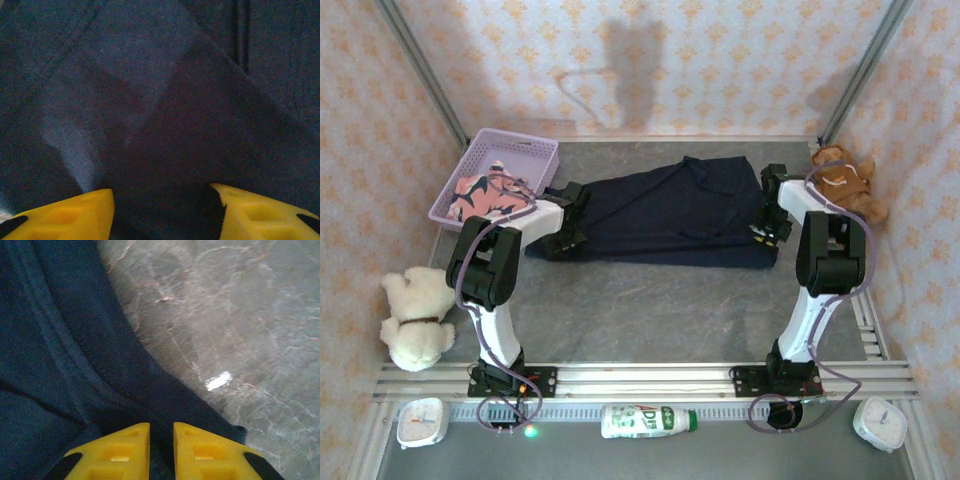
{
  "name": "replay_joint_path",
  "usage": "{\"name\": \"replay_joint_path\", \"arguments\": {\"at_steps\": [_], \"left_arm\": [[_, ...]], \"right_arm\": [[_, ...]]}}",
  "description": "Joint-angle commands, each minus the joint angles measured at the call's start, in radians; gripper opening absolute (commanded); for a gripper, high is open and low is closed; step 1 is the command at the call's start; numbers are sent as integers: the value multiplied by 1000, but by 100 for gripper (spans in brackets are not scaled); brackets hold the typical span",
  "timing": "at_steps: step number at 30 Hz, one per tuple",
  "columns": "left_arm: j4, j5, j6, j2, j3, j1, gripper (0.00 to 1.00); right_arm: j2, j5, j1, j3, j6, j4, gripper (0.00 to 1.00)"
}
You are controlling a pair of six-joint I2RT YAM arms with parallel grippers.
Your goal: Fold and stack the mixed laundry pile
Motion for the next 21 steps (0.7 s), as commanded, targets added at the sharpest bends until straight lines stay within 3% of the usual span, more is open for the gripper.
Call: {"name": "replay_joint_path", "arguments": {"at_steps": [1,3,11,16,21], "left_arm": [[-102,-62,10,-9,-15,0,59],[-121,-60,22,-34,2,-4,63],[-152,-35,25,-79,112,-91,65],[-61,-7,-40,-16,83,-97,65],[-61,-62,-44,86,87,-91,64]], "right_arm": [[-92,87,-10,23,5,-30,29],[-132,109,-11,37,19,-70,35],[-250,-79,48,-125,150,8,32],[-177,-103,47,-231,257,124,31],[-96,-60,19,-250,316,100,31]]}}
